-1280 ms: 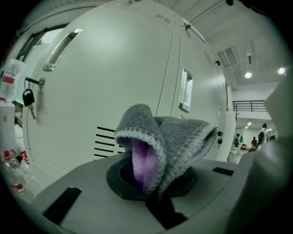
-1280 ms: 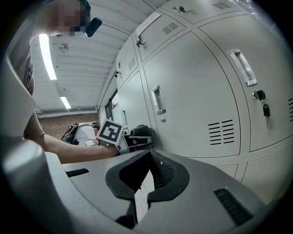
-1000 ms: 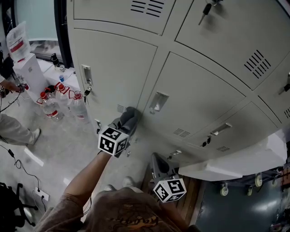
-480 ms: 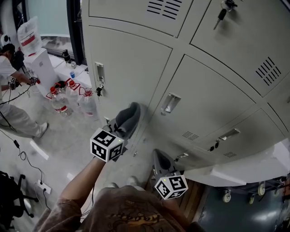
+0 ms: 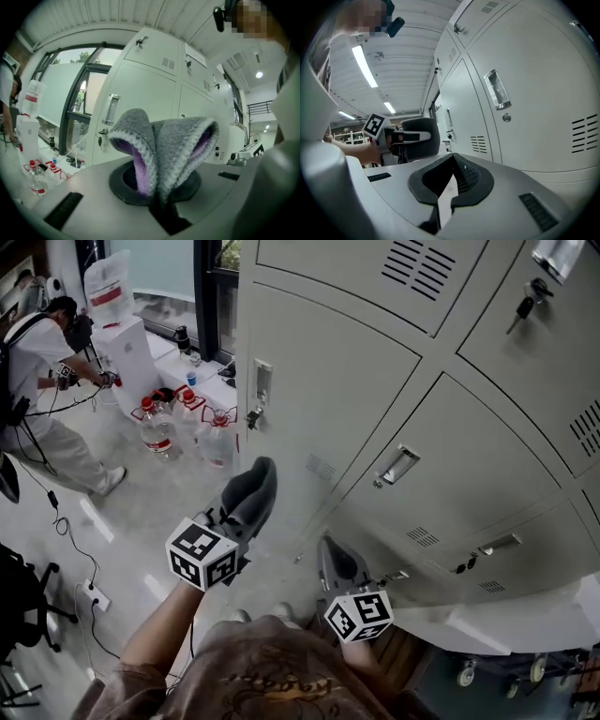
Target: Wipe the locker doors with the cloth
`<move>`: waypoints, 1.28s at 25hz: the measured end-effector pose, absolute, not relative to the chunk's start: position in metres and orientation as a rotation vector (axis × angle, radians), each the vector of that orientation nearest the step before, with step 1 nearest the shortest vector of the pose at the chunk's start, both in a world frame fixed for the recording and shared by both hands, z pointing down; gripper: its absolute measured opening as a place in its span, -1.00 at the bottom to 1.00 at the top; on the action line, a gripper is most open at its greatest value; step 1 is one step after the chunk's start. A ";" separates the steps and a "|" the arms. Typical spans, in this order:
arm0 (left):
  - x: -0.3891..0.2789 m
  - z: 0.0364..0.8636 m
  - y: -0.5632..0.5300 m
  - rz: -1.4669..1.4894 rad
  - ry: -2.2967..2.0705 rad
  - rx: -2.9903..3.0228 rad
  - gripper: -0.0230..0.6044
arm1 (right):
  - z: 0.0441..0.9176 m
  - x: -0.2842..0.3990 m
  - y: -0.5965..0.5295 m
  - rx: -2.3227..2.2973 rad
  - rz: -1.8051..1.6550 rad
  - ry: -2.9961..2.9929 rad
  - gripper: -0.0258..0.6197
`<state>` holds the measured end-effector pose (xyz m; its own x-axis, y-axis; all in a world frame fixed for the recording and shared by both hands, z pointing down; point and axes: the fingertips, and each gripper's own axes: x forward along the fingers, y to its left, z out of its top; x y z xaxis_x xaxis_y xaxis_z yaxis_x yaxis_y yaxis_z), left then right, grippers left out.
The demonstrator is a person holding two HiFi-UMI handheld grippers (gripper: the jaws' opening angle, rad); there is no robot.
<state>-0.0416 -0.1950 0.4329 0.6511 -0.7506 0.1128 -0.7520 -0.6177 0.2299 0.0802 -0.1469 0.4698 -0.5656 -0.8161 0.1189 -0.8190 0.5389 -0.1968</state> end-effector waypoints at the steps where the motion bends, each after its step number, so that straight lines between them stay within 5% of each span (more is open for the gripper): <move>1: -0.051 0.433 -0.190 0.002 -1.239 2.602 -0.80 | 0.470 0.075 -0.148 1.436 0.360 -2.754 -0.92; 16: -0.144 0.460 -0.128 -0.039 -1.595 2.422 -0.80 | 0.476 0.022 -0.152 1.233 0.321 -2.842 -0.92; 32: -0.162 0.501 -0.116 -0.028 -1.668 2.318 -0.80 | 0.498 0.013 -0.156 1.206 0.347 -2.822 -0.92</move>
